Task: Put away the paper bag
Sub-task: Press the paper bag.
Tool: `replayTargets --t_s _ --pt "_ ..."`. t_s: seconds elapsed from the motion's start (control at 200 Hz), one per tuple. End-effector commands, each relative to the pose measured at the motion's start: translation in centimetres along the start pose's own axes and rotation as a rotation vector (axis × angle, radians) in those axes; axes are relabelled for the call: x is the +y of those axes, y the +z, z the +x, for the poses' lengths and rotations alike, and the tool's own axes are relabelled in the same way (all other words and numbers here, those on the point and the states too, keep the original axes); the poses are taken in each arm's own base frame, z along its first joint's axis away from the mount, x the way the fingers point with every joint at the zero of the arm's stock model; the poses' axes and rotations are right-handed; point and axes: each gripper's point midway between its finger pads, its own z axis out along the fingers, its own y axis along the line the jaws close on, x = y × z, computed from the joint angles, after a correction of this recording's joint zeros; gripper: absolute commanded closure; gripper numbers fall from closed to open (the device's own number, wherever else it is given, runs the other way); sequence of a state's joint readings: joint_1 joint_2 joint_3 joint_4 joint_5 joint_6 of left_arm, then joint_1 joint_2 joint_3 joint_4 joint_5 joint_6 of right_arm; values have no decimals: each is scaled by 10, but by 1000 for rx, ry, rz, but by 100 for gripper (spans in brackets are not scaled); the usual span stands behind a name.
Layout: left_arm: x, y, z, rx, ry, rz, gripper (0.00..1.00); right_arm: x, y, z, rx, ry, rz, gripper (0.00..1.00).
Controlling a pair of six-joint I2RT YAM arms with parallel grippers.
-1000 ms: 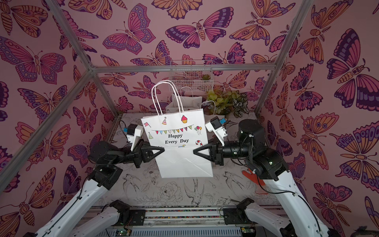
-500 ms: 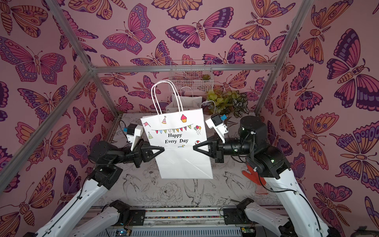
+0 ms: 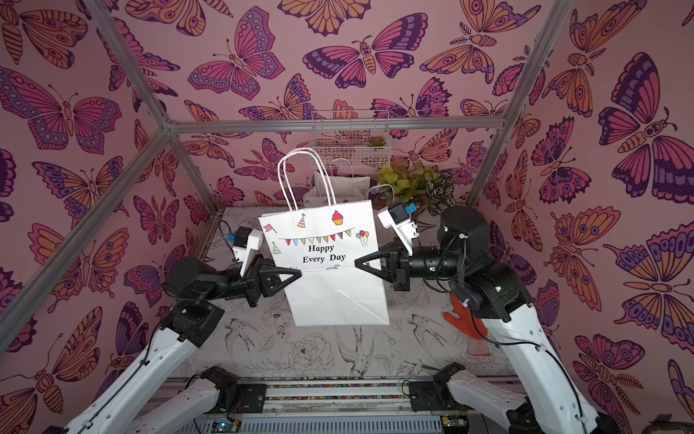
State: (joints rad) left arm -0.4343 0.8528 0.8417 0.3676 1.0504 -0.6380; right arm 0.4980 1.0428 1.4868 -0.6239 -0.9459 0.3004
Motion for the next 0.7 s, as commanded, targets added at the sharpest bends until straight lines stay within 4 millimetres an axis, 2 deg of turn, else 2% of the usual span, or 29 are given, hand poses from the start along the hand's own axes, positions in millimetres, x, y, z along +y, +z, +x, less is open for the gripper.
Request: replayTargets --t_s 0.0,0.005,0.015,0.05,0.075,0.11,0.145,0.285,0.436,0.581,0.696 --pt "2 -3 -2 24 17 -47 100 -10 2 9 13 4 20 85" --pt "2 -3 -2 26 13 -49 100 -11 2 9 14 6 24 83" --pt "3 -4 -1 30 9 -56 100 -13 2 11 16 8 35 71" --pt "6 -4 1 44 -7 -76 100 -20 1 16 17 12 70 42" --pt "7 -5 2 54 -16 -83 100 -25 0 20 16 11 97 27" --pt "8 -5 4 72 -33 -94 100 -32 -1 25 14 7 136 11" --pt "9 -7 7 91 -54 -111 100 -36 -5 30 8 -2 171 0" --pt "11 -16 20 163 -108 -199 100 -50 -14 46 -24 -36 263 1" --pt "22 -28 35 265 -207 -335 100 -61 -21 59 -64 -53 322 1" --pt "37 -47 49 369 -316 -514 100 -67 -21 73 -138 -35 315 1" --pt "60 -71 68 480 -432 -710 100 -78 -17 87 -185 -4 296 1"
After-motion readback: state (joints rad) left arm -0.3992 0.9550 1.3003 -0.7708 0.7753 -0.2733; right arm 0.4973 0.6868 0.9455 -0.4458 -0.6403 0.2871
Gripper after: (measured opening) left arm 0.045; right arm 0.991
